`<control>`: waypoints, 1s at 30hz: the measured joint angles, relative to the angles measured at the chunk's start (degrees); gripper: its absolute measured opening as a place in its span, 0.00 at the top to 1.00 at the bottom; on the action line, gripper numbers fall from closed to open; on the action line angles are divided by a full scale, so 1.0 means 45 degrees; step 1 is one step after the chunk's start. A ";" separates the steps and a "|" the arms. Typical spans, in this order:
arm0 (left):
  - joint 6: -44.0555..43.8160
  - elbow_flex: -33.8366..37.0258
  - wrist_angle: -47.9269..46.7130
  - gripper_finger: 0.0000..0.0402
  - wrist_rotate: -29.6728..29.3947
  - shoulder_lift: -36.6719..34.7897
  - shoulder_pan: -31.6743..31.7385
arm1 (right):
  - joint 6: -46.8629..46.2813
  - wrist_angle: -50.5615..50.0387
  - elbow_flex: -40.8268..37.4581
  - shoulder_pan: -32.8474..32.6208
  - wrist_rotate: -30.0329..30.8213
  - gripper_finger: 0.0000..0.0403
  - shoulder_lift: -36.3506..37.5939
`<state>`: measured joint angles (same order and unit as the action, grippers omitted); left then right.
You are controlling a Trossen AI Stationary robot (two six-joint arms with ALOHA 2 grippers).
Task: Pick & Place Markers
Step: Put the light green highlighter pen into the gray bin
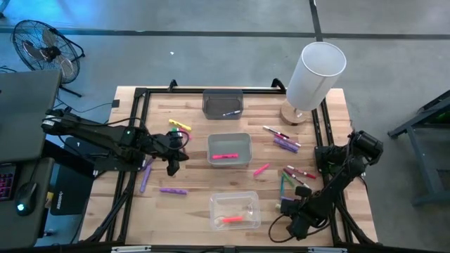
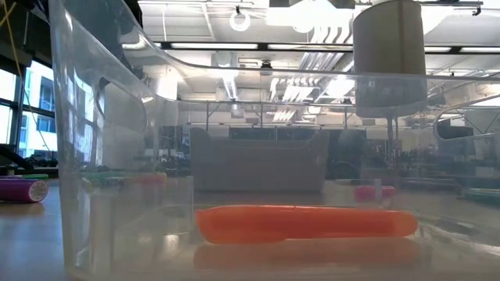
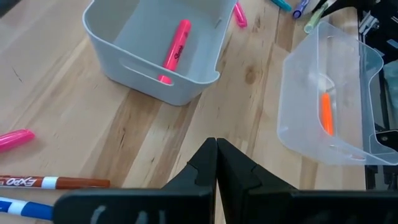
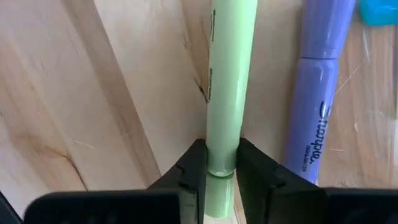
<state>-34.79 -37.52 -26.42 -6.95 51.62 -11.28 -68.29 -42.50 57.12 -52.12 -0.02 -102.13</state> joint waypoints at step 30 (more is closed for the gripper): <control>-0.0006 0.0000 0.0011 0.77 -0.0740 0.0005 0.0003 | 1.1186 -0.4211 0.6593 0.8972 0.3623 0.87 0.1361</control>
<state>-34.81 -37.52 -26.37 -10.29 51.64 -11.27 -17.96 -61.45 86.79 -11.75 16.28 -96.01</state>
